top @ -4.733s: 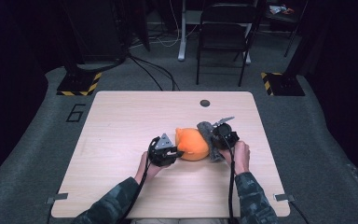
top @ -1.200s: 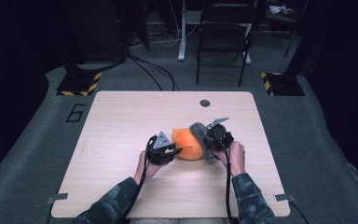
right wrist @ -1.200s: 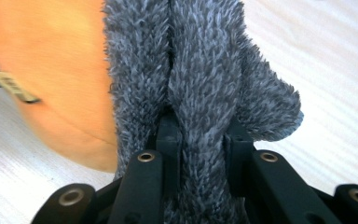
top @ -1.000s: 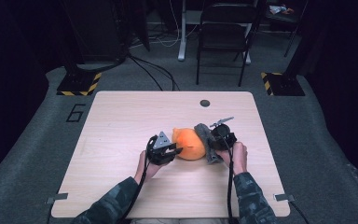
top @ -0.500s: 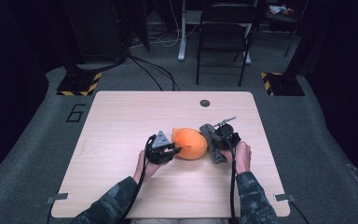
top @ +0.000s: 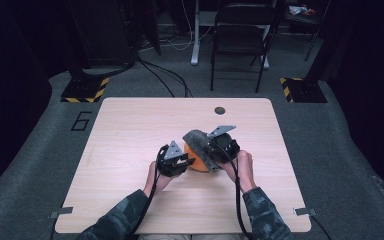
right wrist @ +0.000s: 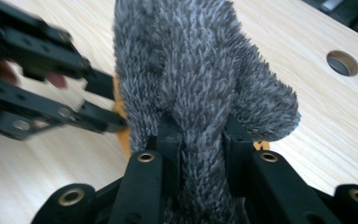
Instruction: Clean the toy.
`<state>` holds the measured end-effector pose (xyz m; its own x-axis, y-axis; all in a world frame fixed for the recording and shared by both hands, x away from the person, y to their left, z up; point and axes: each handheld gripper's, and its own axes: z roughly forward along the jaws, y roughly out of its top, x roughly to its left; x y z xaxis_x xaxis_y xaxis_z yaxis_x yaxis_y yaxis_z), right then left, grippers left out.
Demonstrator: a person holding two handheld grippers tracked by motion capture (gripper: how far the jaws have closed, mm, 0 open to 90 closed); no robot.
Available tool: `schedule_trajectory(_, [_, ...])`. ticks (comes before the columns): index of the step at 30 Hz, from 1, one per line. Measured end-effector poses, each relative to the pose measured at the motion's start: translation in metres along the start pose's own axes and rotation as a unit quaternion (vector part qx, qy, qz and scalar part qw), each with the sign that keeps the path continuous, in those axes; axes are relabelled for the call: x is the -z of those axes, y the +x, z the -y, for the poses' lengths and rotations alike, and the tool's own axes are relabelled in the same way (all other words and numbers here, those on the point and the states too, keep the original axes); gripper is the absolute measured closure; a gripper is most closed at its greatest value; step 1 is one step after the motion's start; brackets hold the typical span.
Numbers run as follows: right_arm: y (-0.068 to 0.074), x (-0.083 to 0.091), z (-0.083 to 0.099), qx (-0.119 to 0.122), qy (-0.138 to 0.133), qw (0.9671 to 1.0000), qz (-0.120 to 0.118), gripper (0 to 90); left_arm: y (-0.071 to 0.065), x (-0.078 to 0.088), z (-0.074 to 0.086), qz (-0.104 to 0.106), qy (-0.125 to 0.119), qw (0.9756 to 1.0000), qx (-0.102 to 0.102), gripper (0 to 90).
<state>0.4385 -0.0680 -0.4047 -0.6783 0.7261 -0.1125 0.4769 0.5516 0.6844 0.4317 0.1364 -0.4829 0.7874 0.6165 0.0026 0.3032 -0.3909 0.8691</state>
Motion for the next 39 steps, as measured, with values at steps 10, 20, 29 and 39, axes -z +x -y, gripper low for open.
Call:
schedule_trajectory(10, [-0.023, -0.012, 0.017, -0.025, 0.042, 0.9985, 0.026, 73.1, 0.002, 0.001, 0.001, 0.003, 0.006, 1.0, -0.005, 71.6])
schedule_trajectory(20, [-0.048, -0.026, 0.038, -0.077, 0.08, 0.9932, 0.036, 73.0, 0.0, 0.0, 0.001, 0.003, 0.003, 1.0, -0.002, 71.5])
schedule_trajectory(29, [-0.061, -0.047, 0.057, -0.106, 0.122, 0.986, 0.04, 73.1, 0.002, 0.0, 0.001, 0.006, 0.008, 1.0, -0.001, 71.4])
schedule_trajectory(39, [-0.066, -0.032, 0.051, -0.11, 0.107, 0.9865, 0.056, 73.3, 0.006, 0.002, 0.002, 0.005, 0.008, 0.9999, 0.004, 70.8])
